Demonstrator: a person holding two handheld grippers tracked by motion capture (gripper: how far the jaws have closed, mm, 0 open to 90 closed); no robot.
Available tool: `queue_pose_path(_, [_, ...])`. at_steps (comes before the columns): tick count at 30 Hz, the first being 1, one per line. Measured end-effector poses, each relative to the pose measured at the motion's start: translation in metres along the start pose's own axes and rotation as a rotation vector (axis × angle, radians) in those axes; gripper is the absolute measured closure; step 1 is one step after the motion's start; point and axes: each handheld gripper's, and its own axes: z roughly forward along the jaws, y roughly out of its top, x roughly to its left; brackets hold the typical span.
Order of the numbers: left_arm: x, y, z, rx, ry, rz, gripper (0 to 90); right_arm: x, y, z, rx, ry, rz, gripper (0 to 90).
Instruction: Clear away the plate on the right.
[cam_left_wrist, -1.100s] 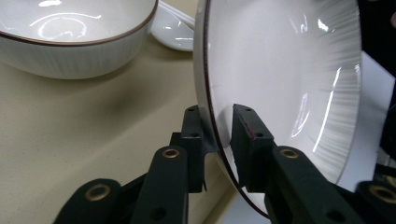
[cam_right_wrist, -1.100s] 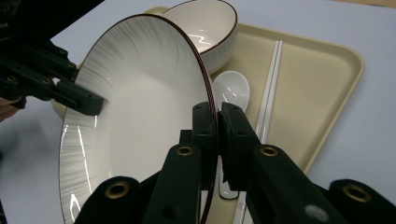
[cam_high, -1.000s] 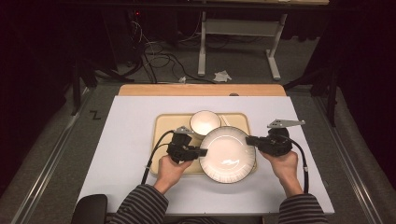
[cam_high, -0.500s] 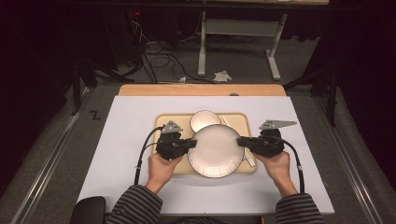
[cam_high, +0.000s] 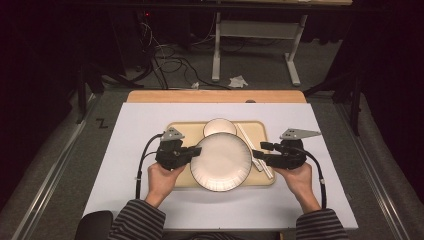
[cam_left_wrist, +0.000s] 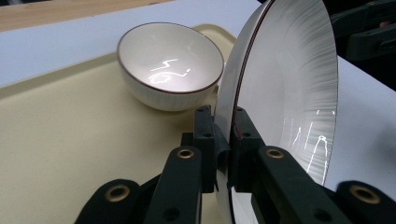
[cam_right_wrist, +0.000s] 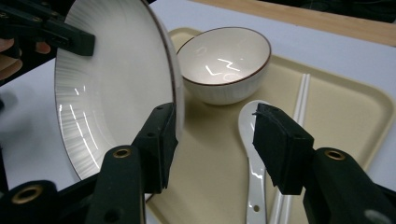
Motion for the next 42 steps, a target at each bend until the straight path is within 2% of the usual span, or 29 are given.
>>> queue_pose_path(3, [0.000, 0.003, -0.005, -0.013, -0.001, 0.010, 84.3, 0.004, 0.001, 0.001, -0.002, -0.024, -0.010, 49.7])
queue_pose_path(7, [0.001, 0.009, -0.011, -0.027, -0.011, -0.010, 84.2, 0.003, 0.001, -0.001, -0.012, -0.019, -0.010, 49.4])
queue_pose_path(8, [0.002, 0.010, -0.013, -0.020, -0.013, -0.003, 84.2, 0.003, 0.001, -0.001, -0.018, -0.014, -0.012, 49.3])
queue_pose_path(12, [0.007, 0.013, -0.017, -0.025, 0.000, -0.012, 84.2, 0.006, 0.001, -0.005, -0.037, -0.022, -0.025, 48.5])
queue_pose_path(14, [0.011, 0.014, -0.020, -0.023, 0.016, 0.003, 84.2, 0.006, 0.001, -0.007, -0.043, -0.027, -0.031, 48.1])
queue_pose_path(18, [0.018, 0.019, -0.027, -0.039, 0.038, -0.002, 84.2, 0.000, 0.001, -0.016, -0.072, -0.047, -0.007, 48.2])
queue_pose_path(20, [0.022, 0.022, -0.031, -0.050, 0.043, -0.011, 84.2, -0.003, 0.000, -0.020, -0.084, -0.068, 0.004, 48.2])
queue_pose_path(23, [0.026, 0.027, -0.038, -0.072, 0.042, -0.039, 84.2, -0.008, -0.001, -0.022, -0.074, -0.105, 0.012, 48.0])
queue_pose_path(27, [0.032, 0.031, -0.047, -0.081, 0.046, -0.054, 84.2, -0.013, -0.003, -0.021, -0.045, -0.173, -0.008, 48.0])
queue_pose_path(30, [0.038, 0.033, -0.052, -0.087, 0.054, -0.071, 84.2, -0.018, -0.005, -0.020, -0.014, -0.225, -0.004, 48.0])
queue_pose_path(33, [0.044, 0.034, -0.054, -0.091, 0.058, -0.090, 84.2, -0.025, -0.009, -0.020, -0.004, -0.246, 0.016, 48.0])
queue_pose_path(36, [0.048, 0.035, -0.056, -0.099, 0.064, -0.108, 84.1, -0.030, -0.011, -0.020, 0.014, -0.283, 0.009, 47.9])
queue_pose_path(39, [0.051, 0.037, -0.059, -0.098, 0.067, -0.105, 84.0, -0.035, -0.013, -0.020, 0.031, -0.311, 0.017, 47.8])
queue_pose_path(42, [0.054, 0.039, -0.063, -0.113, 0.067, -0.133, 83.9, -0.041, -0.018, -0.019, 0.044, -0.335, 0.020, 47.5])
